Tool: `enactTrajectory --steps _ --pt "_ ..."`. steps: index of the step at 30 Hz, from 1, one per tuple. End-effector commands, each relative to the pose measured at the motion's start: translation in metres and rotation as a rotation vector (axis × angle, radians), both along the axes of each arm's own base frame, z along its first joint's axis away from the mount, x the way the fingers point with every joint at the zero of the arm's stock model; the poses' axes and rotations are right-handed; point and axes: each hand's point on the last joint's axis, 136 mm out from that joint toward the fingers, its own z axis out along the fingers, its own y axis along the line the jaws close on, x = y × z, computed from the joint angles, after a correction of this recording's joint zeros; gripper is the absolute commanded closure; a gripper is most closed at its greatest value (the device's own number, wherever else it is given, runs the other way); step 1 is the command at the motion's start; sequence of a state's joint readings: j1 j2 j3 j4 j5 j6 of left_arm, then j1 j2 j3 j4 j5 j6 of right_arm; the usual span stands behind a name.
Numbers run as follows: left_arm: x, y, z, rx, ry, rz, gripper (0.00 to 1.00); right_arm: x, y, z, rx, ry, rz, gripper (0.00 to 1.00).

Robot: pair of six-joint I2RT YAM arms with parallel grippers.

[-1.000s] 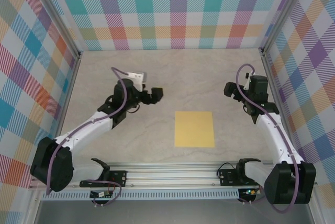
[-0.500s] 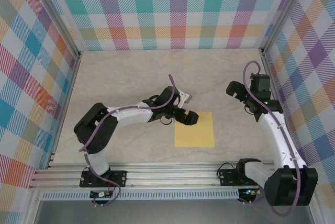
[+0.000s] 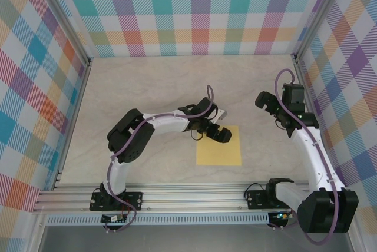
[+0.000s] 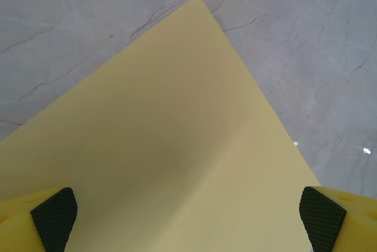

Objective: Fold a paper plane with a square sheet of paper (fold left side to right side)
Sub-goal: Move the square sheet of paper to the center of the table, then pick up the square sheet of paper from the center of the table.

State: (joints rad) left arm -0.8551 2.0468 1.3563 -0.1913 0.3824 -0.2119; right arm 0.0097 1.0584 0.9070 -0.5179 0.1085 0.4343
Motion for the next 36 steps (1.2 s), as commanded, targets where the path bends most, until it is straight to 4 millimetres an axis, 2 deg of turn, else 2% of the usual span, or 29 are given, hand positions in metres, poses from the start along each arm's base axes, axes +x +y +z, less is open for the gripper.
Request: enactTrajectory --steps 1,10,17,22,27,31,33,36 --pt "0.003 0.019 -0.013 0.06 0.023 0.023 0.0 0.001 -0.002 0.005 0.005 -0.005 -0.013 0.0" --pt "0.036 0.066 -0.034 0.137 0.053 0.069 0.0 0.005 0.001 0.005 0.016 0.0 -0.002 0.0" --pt "0.083 0.084 -0.021 0.121 0.019 0.097 0.0 0.002 0.005 -0.001 0.038 0.018 0.009 0.0" --pt "0.098 0.081 -0.002 0.072 -0.011 0.081 0.0 0.0 0.013 -0.013 0.07 0.053 0.042 0.0" --pt "0.098 0.081 0.037 0.011 -0.062 0.091 0.0 0.005 0.033 -0.034 0.138 0.147 0.138 0.0" --pt "0.085 0.092 0.058 -0.006 -0.098 0.112 0.0 0.017 0.055 -0.051 0.247 0.25 0.213 0.13" --pt "0.071 0.105 0.053 0.004 -0.11 0.127 0.0 0.026 0.069 -0.061 0.306 0.302 0.239 0.19" --pt "0.054 0.121 0.044 -0.003 -0.104 0.176 0.0 0.039 0.095 -0.077 0.283 0.356 0.298 0.2"
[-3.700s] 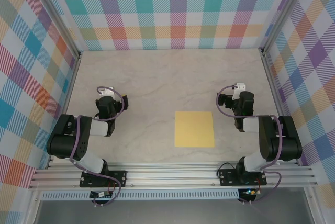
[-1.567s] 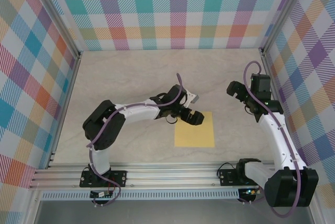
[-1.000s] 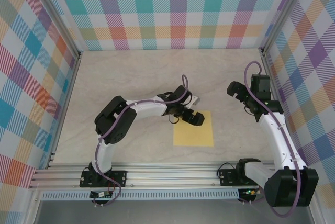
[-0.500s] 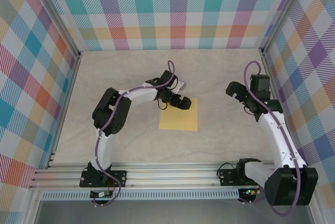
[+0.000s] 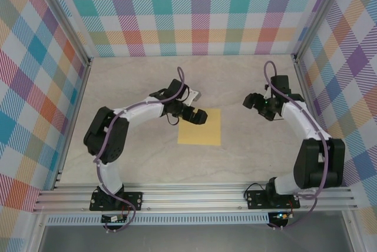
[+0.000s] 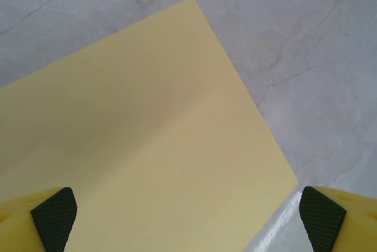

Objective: Fold a paper plane with a square sheet of paper (fold left side to right side)
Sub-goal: Pick up the square sheet of paper from the center of the table.

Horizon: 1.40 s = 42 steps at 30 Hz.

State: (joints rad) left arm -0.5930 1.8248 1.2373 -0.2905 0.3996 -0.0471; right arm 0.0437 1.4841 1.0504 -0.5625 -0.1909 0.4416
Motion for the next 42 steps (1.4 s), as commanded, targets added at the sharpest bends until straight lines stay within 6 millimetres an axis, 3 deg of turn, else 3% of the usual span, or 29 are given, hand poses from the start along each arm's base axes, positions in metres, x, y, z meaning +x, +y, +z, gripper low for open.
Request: enactTrajectory --steps 1,6,10,16,23,27,36,42 --pt "-0.014 0.014 -0.004 -0.028 0.008 0.063 0.0 0.01 0.041 -0.003 0.03 0.028 0.11 0.19" --pt "-0.043 0.021 -0.008 -0.074 0.058 0.106 0.0 0.027 0.082 -0.024 -0.077 0.067 0.23 0.16" --pt "-0.062 0.013 -0.02 -0.086 0.096 0.105 0.0 0.034 0.115 -0.04 -0.094 0.091 0.318 0.11" --pt "-0.069 0.011 -0.038 -0.037 0.118 0.111 0.0 0.033 0.141 -0.06 -0.144 0.13 0.401 0.05" --pt "-0.068 0.017 -0.044 0.014 0.098 0.108 0.0 0.008 0.156 -0.093 -0.161 0.235 0.468 0.05" --pt "-0.068 0.019 -0.055 0.037 0.114 0.115 0.0 -0.011 0.163 -0.101 -0.162 0.279 0.517 0.05" --pt "-0.07 0.016 -0.067 0.055 0.136 0.112 0.0 -0.042 0.186 -0.096 -0.103 0.316 0.633 0.1" --pt "-0.07 0.013 -0.068 0.062 0.132 0.105 0.0 -0.05 0.199 -0.088 -0.093 0.316 0.672 0.15"
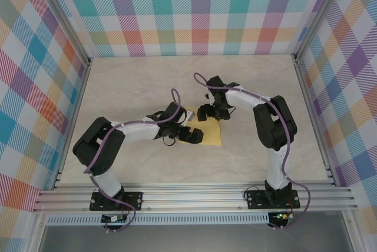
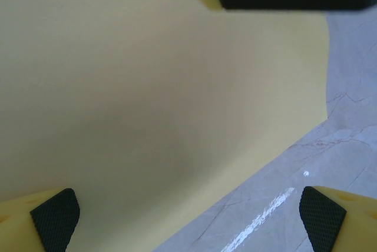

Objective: Fold a paper plane with a square sheet of paper (fold left side to right side)
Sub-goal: Pick up the square sheet of paper from the center of the table, then place a square sheet of paper at the center of the table.

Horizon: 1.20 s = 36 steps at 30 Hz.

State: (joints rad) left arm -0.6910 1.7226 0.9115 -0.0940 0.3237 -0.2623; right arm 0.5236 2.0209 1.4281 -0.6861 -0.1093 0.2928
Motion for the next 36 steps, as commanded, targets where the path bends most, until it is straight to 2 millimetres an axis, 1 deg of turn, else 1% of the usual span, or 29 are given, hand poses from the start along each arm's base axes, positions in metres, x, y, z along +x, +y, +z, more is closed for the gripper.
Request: enactTrajectory --steps 1,5,8,10,15,18,21,23,26,28,30,33,36 --pt "-0.005 0.001 -0.015 0.037 0.022 -0.009 0.0 -0.041 0.024 0.003 0.071 0.143 0.071 0.17" --pt "-0.002 -0.002 -0.005 0.012 -0.001 -0.008 0.0 -0.039 0.024 0.007 0.077 0.126 0.077 0.27" --pt "0.0 -0.003 0.007 -0.013 -0.031 -0.002 0.0 -0.036 0.022 0.011 0.075 0.096 0.074 0.4" --pt "0.001 -0.003 0.015 -0.027 -0.054 0.006 0.0 -0.033 0.023 0.015 0.094 0.078 0.068 0.5" --pt "0.006 0.003 0.039 -0.056 -0.111 0.03 0.0 -0.026 0.021 0.024 0.149 0.063 0.042 0.66" --pt "0.01 0.011 0.056 -0.075 -0.143 0.056 0.0 -0.019 0.017 0.034 0.206 0.037 0.023 0.71" --pt "0.015 0.023 0.075 -0.107 -0.175 0.101 0.0 -0.013 0.013 0.051 0.299 0.003 0.014 0.73" --pt "0.021 0.033 0.091 -0.155 -0.193 0.143 0.0 -0.008 0.01 0.066 0.379 -0.025 0.01 0.74" --pt "0.031 0.048 0.12 -0.266 -0.216 0.213 0.0 -0.004 0.005 0.096 0.502 -0.082 0.031 0.75" --pt "0.039 0.058 0.142 -0.354 -0.225 0.253 0.0 -0.004 0.004 0.122 0.589 -0.134 0.072 0.76" --pt "0.045 0.063 0.163 -0.438 -0.233 0.27 0.0 -0.008 0.004 0.148 0.659 -0.18 0.124 0.76" --pt "0.053 0.066 0.194 -0.556 -0.245 0.263 0.0 -0.02 0.009 0.19 0.763 -0.238 0.222 0.76" --pt "0.056 0.058 0.22 -0.643 -0.245 0.207 0.0 -0.033 0.016 0.226 0.867 -0.252 0.3 0.76"
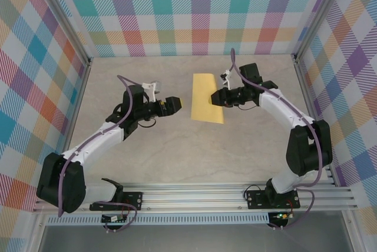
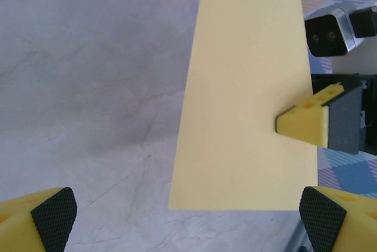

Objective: Fold a paper plane with a square sheet of paper (fold left side to right side)
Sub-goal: Place a square sheet of paper at the center of the table.

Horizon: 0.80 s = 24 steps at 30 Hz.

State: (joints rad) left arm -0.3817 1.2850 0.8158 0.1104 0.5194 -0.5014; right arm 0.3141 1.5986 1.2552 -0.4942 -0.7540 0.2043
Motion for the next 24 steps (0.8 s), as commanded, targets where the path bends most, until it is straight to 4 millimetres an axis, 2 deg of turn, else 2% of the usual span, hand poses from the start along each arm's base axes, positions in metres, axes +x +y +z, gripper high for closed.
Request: enactTrajectory --steps 1,3,6,12,14,21,24 --pt "-0.003 -0.02 0.056 -0.165 -0.069 -0.132 0.0 -0.022 0.017 0.062 0.197 -0.095 0.175 0.76" --pt "-0.002 -0.027 0.066 -0.197 -0.071 -0.174 0.0 -0.029 0.02 0.079 0.256 -0.092 0.215 0.76" --pt "-0.001 -0.031 0.077 -0.221 -0.082 -0.198 0.01 -0.034 0.021 0.094 0.288 -0.101 0.236 0.76" --pt "-0.008 -0.049 0.083 -0.264 -0.078 -0.274 0.1 -0.039 0.024 0.1 0.31 -0.086 0.253 0.76" --pt "-0.009 -0.054 0.083 -0.266 -0.075 -0.28 0.2 -0.04 0.025 0.1 0.311 -0.083 0.258 0.76" --pt "-0.009 -0.058 0.073 -0.255 -0.047 -0.274 0.71 -0.036 0.025 0.096 0.289 -0.083 0.238 0.73" --pt "-0.008 -0.055 0.059 -0.214 -0.02 -0.255 0.89 -0.025 0.017 0.08 0.185 -0.098 0.159 0.62"
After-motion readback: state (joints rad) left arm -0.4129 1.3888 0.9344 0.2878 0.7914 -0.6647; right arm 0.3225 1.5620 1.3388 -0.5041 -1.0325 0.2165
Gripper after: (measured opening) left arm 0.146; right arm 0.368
